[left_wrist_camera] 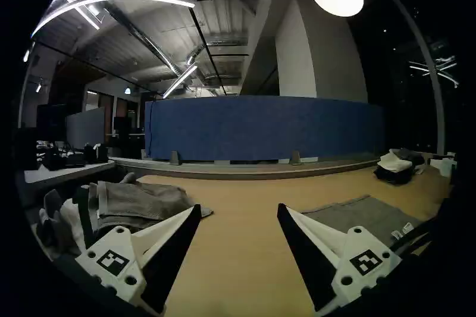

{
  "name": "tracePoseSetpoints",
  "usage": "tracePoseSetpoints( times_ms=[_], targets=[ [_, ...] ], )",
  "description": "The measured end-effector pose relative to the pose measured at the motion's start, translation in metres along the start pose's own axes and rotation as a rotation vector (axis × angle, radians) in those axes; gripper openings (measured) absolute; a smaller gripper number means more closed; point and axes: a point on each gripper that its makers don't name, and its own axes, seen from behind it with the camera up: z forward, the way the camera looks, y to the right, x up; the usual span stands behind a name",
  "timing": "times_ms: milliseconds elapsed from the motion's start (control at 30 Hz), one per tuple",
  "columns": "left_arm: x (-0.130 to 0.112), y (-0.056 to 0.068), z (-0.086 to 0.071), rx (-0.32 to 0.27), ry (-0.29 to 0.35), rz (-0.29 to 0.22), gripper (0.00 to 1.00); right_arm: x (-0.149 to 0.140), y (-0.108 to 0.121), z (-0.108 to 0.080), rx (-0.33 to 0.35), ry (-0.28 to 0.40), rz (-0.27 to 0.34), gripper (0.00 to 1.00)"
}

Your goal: Fold towel

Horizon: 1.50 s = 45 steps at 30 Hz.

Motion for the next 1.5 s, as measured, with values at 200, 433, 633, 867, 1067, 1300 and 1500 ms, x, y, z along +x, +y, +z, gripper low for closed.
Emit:
tracePoseSetpoints(
  times_ms=[200, 433, 633, 867, 1067, 1300, 1500],
  targets=[
    [0.001, 0.001, -0.001, 0.0, 0.0, -0.001, 0.95, 0.001, 0.0, 0.001, 0.0, -0.001, -0.001, 1.0],
    [0.0, 0.001, 0.0, 0.0, 0.0, 0.0, 0.95, 0.001, 0.0, 0.0, 0.001, 0.0, -0.001, 1.0],
    [-0.001, 0.0, -0.001, 0.004, 0.001, 0.0, 0.95, 0.001, -0.001, 0.0, 0.001, 0.003, -0.001, 1.0],
    [0.01, -0.006, -0.003, 0.021, 0.01, 0.01, 0.95, 0.011, 0.005, -0.006, -0.026, 0.007, -0.014, 1.0],
    [0.061, -0.01, -0.005, 0.028, 0.031, 0.0, 0.95, 0.05, 0.003, -0.011, -0.015, 0.007, -0.005, 1.0],
    [0.135, -0.002, -0.011, 0.023, 0.042, 0.034, 0.95, 0.12, -0.005, -0.018, 0.001, 0.009, -0.033, 1.0],
    [0.189, 0.004, -0.018, 0.011, 0.038, 0.011, 0.95, 0.178, -0.009, -0.022, 0.016, 0.019, -0.027, 1.0]
  ],
)
